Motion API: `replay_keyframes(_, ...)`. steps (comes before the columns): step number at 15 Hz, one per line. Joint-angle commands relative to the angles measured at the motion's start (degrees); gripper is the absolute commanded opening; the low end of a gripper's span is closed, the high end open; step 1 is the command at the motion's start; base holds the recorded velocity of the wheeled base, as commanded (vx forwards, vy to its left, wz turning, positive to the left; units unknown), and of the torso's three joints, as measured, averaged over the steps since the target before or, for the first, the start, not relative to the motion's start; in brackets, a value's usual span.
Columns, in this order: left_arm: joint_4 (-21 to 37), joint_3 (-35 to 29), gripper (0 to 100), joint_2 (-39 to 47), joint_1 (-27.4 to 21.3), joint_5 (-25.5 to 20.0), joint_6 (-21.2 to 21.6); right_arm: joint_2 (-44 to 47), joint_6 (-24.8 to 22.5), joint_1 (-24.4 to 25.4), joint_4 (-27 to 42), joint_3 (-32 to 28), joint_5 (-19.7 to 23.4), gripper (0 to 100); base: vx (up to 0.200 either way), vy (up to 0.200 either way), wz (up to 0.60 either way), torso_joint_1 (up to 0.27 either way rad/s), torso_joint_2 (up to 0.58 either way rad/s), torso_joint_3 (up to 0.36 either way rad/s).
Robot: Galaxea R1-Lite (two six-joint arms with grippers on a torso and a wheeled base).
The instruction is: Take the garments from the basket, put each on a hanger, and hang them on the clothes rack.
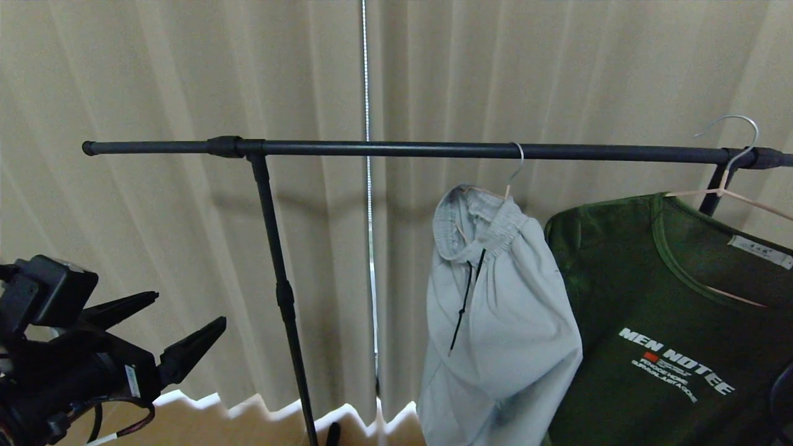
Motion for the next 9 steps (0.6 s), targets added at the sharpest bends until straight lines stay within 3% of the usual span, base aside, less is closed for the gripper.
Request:
replay_keyframes(1, -0.1, 0.2, 100, -0.1, 0.0, 0.0, 0.0, 3.5, 0.0, 1.4, -0.1, -1.0, -1.2, 0, 0.0, 0.0, 0.0, 0.0, 0.0, 0.0)
replay_keyframes(9, 0.0, 0.5, 100, -2.4, 0.0, 0.0, 0.0, 12.4, 0.2, 3.3, -0.2, -5.9, -6.1, 0, 0.0, 0.0, 0.0, 0.0, 0.0, 0.0)
